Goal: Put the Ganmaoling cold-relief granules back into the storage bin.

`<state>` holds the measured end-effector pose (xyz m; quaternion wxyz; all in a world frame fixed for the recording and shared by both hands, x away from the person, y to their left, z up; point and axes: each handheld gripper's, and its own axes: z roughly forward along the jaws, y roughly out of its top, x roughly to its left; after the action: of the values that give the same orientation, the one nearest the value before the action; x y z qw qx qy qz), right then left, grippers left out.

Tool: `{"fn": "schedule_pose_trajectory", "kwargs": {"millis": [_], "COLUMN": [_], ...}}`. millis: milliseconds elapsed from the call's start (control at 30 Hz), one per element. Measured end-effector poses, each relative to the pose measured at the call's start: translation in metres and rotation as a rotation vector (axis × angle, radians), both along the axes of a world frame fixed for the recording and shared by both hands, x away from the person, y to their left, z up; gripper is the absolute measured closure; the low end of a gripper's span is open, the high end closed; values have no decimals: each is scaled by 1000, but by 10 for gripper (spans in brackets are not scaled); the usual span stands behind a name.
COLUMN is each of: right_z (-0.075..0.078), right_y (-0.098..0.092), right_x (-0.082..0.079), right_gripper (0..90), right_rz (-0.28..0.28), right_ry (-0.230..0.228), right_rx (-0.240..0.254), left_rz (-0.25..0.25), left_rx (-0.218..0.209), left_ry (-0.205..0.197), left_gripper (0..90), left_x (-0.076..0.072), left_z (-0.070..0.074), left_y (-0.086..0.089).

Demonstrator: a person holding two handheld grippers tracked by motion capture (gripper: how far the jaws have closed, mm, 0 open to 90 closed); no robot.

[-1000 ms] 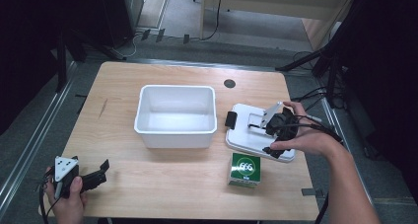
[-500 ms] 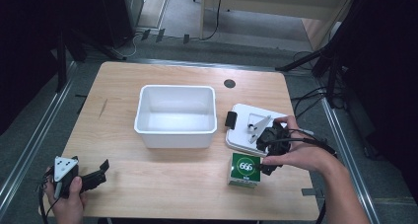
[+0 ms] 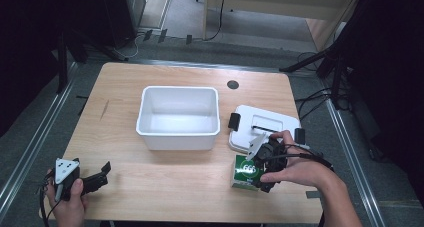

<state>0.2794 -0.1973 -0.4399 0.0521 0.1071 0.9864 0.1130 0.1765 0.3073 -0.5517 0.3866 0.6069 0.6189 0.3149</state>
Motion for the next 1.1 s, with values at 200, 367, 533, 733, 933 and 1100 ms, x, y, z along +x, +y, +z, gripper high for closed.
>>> {"fn": "schedule_pose_trajectory", "kwargs": {"millis": [200,367,533,733,933,1100], "right_z": [-7,-13,-18,-24,-28,-32], "right_y": [9,13,17,22,24,24], "right_x": [-6,-4,-2,1,2,2], "right_gripper": [0,0,0,49,85,127], "right_rz": [33,59,68,88,99,113], "right_ry": [0,-18,-25,-45,-47,-30], "right_rx": [-10,-35,-45,-58,-69,-72], "left_rz": [-1,-2,-1,1,-1,2], "left_rx": [2,2,2,-3,-3,-11], "left_ry": [-1,1,-1,0,2,2], "left_gripper": [0,0,0,0,0,0], "left_x": [0,0,0,0,0,0], "left_z": [0,0,0,0,0,0], "left_y": [0,0,0,0,0,1]}}
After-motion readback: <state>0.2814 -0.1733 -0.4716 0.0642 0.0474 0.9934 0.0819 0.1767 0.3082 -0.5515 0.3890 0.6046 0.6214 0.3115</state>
